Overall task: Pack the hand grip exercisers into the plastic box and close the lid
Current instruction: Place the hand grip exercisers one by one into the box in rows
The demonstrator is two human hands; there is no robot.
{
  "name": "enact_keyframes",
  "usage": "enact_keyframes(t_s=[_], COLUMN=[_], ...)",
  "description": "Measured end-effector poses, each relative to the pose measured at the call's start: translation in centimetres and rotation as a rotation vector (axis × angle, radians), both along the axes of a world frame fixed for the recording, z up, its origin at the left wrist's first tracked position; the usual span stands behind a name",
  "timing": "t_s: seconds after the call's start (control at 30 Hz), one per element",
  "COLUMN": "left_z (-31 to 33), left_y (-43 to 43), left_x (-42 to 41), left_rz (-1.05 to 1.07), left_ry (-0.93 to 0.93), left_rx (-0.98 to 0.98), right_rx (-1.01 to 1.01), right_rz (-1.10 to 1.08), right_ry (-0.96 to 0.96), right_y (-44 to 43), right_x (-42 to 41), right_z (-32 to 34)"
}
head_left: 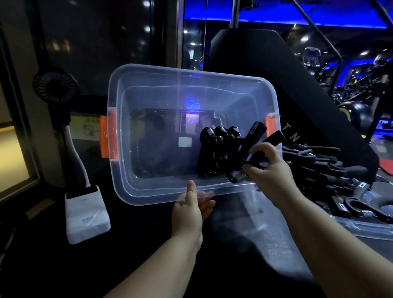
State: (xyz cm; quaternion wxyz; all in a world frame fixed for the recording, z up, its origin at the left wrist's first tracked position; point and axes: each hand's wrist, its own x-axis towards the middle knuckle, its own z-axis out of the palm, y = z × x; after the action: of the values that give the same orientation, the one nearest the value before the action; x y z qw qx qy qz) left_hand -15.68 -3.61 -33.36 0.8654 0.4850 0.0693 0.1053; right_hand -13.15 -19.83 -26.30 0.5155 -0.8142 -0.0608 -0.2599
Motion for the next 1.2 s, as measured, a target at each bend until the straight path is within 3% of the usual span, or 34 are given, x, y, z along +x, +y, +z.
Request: enact_keyframes(t_s=[0.5, 1.07, 1.2], left_z=[-0.7, -1.9, -2.0], left_y=[-0.2, -0.1, -0.1], left_x=[0.6, 1.0, 1.2], left_rz=[0.019, 0.0, 0.028], left_ry=[0.016, -0.039, -0.034], left_rx=[0.038, 0.049, 0.043], right_rx=[-0.653, -1.035, -1.141], right_rz=[0.015, -0.046, -0.094], right_ry=[0.098, 0.26, 0.224], right_y=[5.0, 9.6, 10.0], right_x=[7.0, 12.8, 13.7], right_z=[-0.7, 0.7, 0.7])
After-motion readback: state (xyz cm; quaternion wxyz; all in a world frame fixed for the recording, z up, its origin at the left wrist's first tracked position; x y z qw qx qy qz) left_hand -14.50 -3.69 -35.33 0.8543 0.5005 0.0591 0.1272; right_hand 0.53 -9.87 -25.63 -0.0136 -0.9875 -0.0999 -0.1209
